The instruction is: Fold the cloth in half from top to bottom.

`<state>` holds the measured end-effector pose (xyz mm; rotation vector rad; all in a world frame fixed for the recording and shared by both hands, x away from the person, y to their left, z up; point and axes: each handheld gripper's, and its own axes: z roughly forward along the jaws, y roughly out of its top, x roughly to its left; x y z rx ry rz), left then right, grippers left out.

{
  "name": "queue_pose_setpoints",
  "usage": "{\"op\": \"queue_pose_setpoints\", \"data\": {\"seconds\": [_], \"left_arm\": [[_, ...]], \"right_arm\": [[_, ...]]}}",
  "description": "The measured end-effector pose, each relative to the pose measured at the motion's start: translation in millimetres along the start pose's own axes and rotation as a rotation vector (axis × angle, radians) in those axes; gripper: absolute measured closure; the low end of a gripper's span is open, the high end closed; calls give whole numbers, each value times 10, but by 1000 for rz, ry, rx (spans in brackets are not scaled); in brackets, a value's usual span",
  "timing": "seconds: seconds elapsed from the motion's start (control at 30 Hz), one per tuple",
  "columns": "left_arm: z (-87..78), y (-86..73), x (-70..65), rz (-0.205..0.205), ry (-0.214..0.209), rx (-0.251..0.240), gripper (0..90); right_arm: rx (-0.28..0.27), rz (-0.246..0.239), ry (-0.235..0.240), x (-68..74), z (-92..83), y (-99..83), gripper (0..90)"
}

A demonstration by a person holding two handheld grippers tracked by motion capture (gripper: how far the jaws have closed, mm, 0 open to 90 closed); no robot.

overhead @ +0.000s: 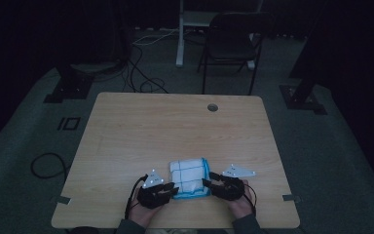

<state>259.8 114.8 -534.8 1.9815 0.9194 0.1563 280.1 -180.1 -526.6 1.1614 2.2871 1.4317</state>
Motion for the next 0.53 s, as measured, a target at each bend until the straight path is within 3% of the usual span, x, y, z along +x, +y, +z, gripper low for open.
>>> {"op": "queue_pose_setpoints", "data": {"seconds": [0.53], "left_arm": [[-164, -62, 118, -19, 50, -20, 701]], "right_arm": [[-31, 51, -73, -240, -143, -25, 556]]}}
